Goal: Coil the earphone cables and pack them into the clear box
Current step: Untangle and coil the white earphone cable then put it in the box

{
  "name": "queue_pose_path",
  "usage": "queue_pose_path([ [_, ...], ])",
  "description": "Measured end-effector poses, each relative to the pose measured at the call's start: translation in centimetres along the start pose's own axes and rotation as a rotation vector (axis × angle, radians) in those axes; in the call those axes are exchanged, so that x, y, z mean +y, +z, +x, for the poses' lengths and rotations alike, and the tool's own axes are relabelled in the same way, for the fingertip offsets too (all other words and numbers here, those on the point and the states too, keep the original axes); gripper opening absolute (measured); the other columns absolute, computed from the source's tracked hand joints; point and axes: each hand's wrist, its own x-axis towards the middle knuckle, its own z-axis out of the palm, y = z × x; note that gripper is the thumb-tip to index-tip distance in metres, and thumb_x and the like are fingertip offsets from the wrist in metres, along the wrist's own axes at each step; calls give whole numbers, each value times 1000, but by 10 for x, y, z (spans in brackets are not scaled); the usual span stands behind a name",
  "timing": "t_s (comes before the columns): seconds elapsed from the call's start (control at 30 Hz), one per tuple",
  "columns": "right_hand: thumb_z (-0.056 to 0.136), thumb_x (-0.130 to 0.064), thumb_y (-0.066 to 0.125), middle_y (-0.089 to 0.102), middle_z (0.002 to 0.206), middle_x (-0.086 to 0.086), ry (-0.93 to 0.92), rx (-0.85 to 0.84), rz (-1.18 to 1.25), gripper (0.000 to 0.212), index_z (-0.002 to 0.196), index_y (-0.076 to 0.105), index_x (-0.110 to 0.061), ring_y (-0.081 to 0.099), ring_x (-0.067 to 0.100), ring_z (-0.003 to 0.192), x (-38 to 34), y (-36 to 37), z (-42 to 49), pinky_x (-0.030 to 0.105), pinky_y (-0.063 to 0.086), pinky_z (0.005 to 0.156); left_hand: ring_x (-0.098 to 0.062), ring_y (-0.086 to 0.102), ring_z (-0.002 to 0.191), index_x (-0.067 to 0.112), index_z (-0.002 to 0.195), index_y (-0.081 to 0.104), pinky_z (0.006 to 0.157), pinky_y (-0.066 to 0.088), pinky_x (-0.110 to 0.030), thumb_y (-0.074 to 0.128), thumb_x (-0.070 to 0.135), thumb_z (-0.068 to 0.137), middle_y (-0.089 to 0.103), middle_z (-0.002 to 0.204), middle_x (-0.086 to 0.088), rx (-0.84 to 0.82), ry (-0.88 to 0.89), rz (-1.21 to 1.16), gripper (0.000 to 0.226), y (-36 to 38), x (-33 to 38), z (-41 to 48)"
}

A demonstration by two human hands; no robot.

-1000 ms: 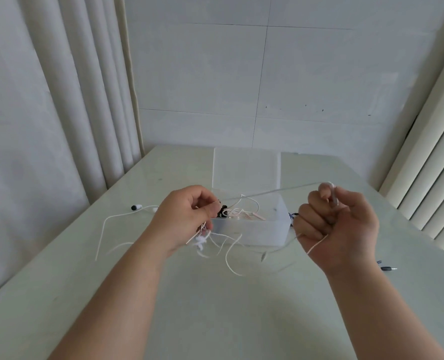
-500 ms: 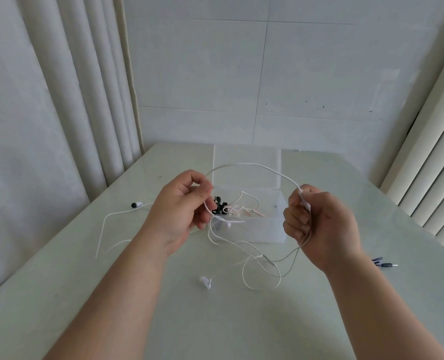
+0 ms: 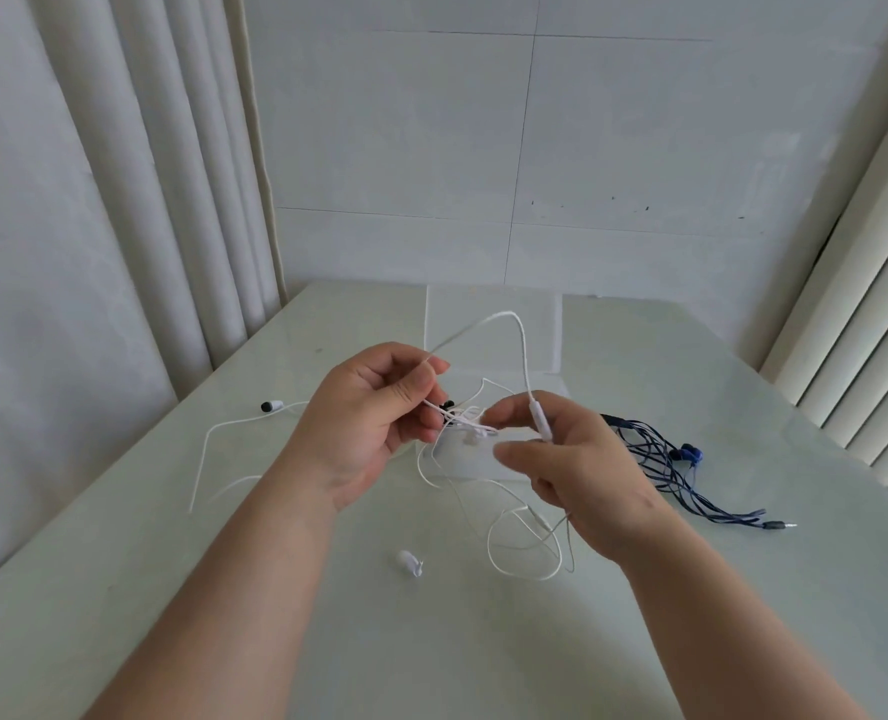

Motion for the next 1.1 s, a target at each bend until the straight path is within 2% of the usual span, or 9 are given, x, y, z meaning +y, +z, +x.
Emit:
queue_pose_path([
  [0.1, 76, -15, 78, 49, 48, -17, -27, 11, -106, 16, 91, 74, -20, 38, 1, 38, 2, 4, -1, 10, 29, 42, -13, 60, 51, 20, 76, 76, 49, 50, -22, 63, 18, 78, 66, 63, -2, 3, -11, -20, 13, 0, 1, 0],
  [0.2, 83, -14, 74, 57, 60, -7, -41, 9, -110, 2, 83, 72, -13, 40, 1, 40, 1, 4, -2, 9, 30, 43, -12, 60, 50, 21, 74, 76, 48, 50, -22, 63, 19, 77, 66, 62, -2, 29, -12, -30, 14, -1, 1, 1],
  [0.33, 78, -26, 69, 45, 55, -5, -10, -12, 8, 25, 83, 67, -2, 32, 9, 46, -1, 2, -1, 17, 25, 42, -14, 64, 56, 18, 75, 76, 52, 54, -23, 64, 18, 77, 68, 67, -5, 56, -16, -44, 12, -2, -2, 3],
  [0.47, 81, -28, 62, 42, 57, -3, -23, -28, 115, 19, 77, 72, -13, 31, 7, 46, -2, 2, -1, 16, 23, 41, -18, 68, 66, 14, 78, 76, 60, 57, -27, 62, 15, 78, 70, 76, -9, 34, -51, -76, 14, -2, -5, 4],
  [0.63, 80, -25, 66, 39, 53, -8, -36, -103, 35, 22, 84, 74, -5, 30, 9, 47, -2, -2, -2, 17, 23, 43, -21, 70, 68, 6, 83, 72, 61, 58, -27, 60, 11, 82, 71, 76, -11, 82, -62, -57, 12, 0, -7, 5],
  [0.77, 77, -23, 68, 41, 46, -14, -30, -109, -16, 22, 85, 76, -3, 33, 5, 43, -4, -2, -4, 16, 25, 43, -21, 71, 69, 15, 74, 76, 61, 57, -27, 67, 9, 79, 72, 74, -8, 83, -23, 83, 11, 4, -6, 2],
  [0.9, 82, -11, 72, 49, 45, -16, -12, -102, -109, 8, 81, 77, -4, 41, 0, 42, -6, 0, -5, 10, 31, 43, -12, 62, 55, 19, 68, 74, 53, 51, -22, 74, 0, 78, 69, 62, 1, 146, 80, 313, 22, 6, -8, 3],
  [1.0, 83, -7, 72, 52, 46, -16, 26, -103, -167, 6, 80, 77, -5, 44, -1, 43, -6, 2, -7, 8, 33, 44, -7, 57, 50, 17, 66, 69, 50, 46, -19, 78, 2, 74, 67, 58, 7, 176, 109, 350, 19, 6, -6, 3],
  [1.1, 82, -9, 73, 49, 43, -16, 46, -130, -156, 6, 79, 78, -8, 42, 0, 41, -6, 2, -7, 10, 32, 43, -7, 57, 50, 22, 56, 63, 51, 47, -19, 79, 0, 72, 70, 62, 6, 200, 109, 342, 32, 6, -8, 4],
])
